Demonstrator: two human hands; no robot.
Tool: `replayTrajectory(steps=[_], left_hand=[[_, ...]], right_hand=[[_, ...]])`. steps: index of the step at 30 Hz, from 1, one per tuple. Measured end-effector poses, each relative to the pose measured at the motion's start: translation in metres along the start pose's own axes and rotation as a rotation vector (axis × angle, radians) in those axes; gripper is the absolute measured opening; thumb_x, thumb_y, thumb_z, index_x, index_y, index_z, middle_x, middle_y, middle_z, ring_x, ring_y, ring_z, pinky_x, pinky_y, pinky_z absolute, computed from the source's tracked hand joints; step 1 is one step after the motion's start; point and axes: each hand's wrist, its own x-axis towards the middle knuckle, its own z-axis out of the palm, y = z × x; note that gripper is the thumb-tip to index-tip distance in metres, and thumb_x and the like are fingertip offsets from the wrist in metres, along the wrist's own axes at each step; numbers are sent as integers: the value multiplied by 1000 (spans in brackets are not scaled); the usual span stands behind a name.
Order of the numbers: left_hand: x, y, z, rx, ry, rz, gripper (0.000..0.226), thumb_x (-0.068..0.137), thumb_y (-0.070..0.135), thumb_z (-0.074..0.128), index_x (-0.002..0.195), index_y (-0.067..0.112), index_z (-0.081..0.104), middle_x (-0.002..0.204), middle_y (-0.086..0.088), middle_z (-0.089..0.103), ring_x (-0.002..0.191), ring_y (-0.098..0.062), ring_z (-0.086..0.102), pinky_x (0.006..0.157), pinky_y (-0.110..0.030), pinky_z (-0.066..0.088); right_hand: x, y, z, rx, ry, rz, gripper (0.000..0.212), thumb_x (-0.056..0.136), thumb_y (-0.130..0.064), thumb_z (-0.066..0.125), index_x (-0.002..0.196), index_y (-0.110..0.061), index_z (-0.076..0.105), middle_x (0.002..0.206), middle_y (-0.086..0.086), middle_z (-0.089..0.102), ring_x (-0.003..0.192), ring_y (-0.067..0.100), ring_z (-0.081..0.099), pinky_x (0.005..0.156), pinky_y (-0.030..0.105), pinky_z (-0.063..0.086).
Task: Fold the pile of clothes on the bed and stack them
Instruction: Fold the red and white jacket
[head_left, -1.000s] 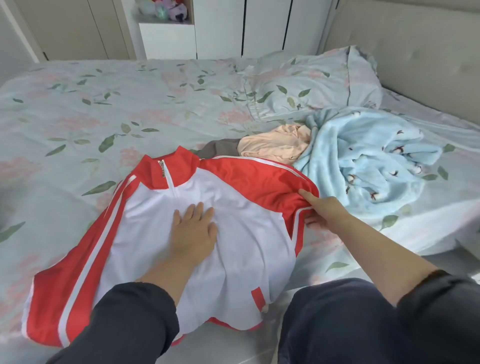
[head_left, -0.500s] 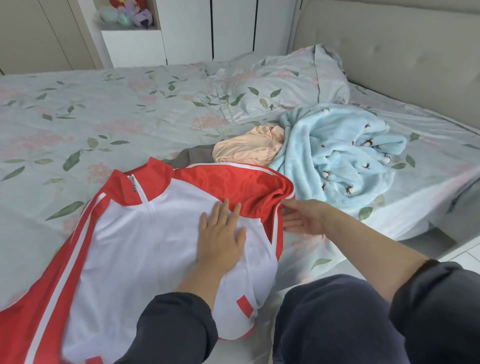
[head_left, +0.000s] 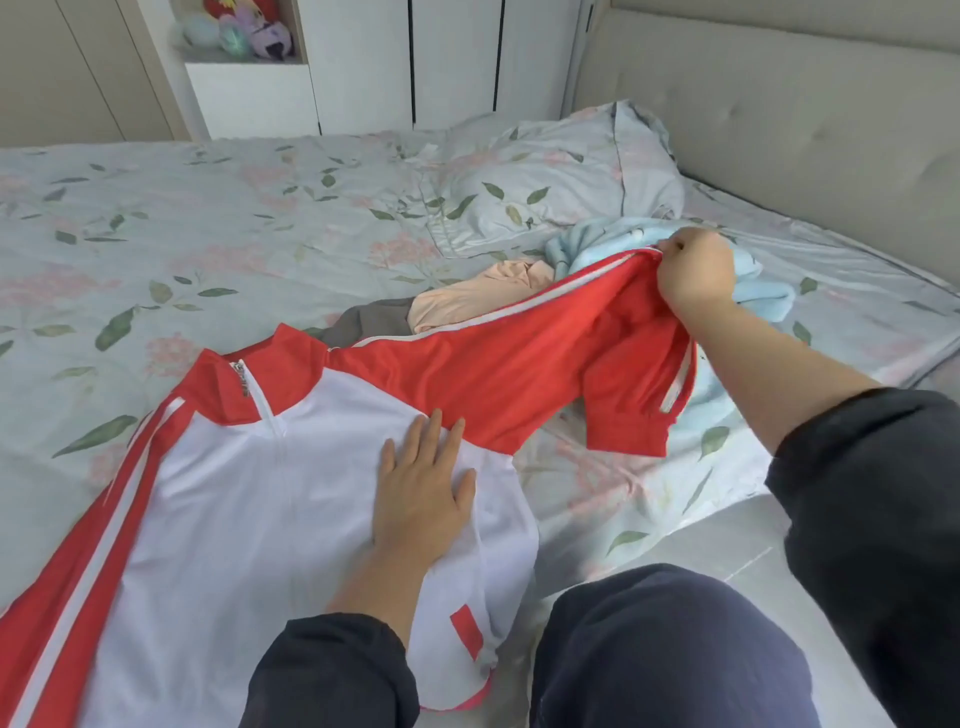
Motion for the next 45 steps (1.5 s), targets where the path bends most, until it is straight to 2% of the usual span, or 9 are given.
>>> replayTrajectory(steps=[7, 11, 14, 18, 22, 27, 34, 39, 45], left_hand=[[3, 0, 3, 26, -21, -6, 61, 95, 52, 21, 152, 34, 11, 161, 3, 4, 148, -17, -1, 117, -44, 3], [4, 0, 4, 67, -27, -5, 61, 95, 53, 18, 152, 34, 9, 161, 2, 4, 148, -20, -1, 117, -46, 5], [4, 1, 1, 105, 0, 51, 61, 94, 46, 27, 152, 31, 17, 160, -3, 12, 148, -24, 8, 115, -53, 12], [8, 3, -4, 113, 14, 156, 60, 88, 36, 29, 147, 26, 34, 155, -4, 29, 144, -25, 25, 112, -55, 24], [13, 3, -5, 102, -27, 160, 63, 88, 38, 18, 148, 26, 34, 152, -2, 37, 142, -22, 29, 113, -51, 22], [20, 4, -8, 120, -36, 190, 65, 86, 37, 16, 145, 23, 40, 145, -5, 46, 136, -23, 40, 111, -50, 28], [25, 3, -6, 117, -47, 200, 63, 88, 38, 18, 147, 25, 37, 150, -3, 39, 140, -22, 33, 113, -49, 24], [28, 1, -2, 111, -58, 196, 62, 88, 37, 22, 147, 23, 36, 150, -3, 39, 140, -21, 33, 115, -47, 21], [40, 7, -3, 92, -53, 158, 66, 89, 41, 7, 148, 25, 33, 148, -3, 43, 138, -21, 36, 115, -48, 19]], right_hand=[[-11, 78, 39, -307, -320, 22, 65, 91, -50, 53, 133, -2, 43, 133, 25, 45, 127, 39, 40, 106, 44, 33], [-40, 127, 49, -267, -174, 140, 77, 83, -51, 64, 136, -3, 36, 137, 22, 41, 129, 38, 37, 104, 46, 30], [-48, 143, 50, -224, -136, 392, 63, 82, -47, 65, 122, -1, 48, 124, 21, 55, 116, 36, 51, 91, 40, 41], [-39, 137, 39, -225, -304, 212, 26, 95, -24, 50, 87, -1, 61, 107, 25, 64, 101, 37, 60, 80, 32, 41], [18, 124, -7, -291, 57, 141, 27, 89, -14, 49, 114, -11, 59, 113, 20, 61, 110, 37, 56, 93, 41, 43], [49, 126, -28, -77, 269, 635, 79, 88, -42, 58, 149, -14, 16, 146, 13, 31, 134, 29, 31, 106, 41, 28], [-12, 130, 49, 250, -104, 640, 52, 96, -26, 47, 139, 0, 36, 139, 19, 46, 125, 32, 49, 101, 38, 44], [-29, 125, 65, 88, -17, 426, 70, 83, -1, 45, 147, -24, 25, 142, 17, 34, 125, 34, 42, 97, 37, 40], [-8, 133, 44, -33, -33, 328, 42, 80, 4, 44, 116, -4, 63, 113, 23, 64, 109, 36, 59, 91, 35, 44]])
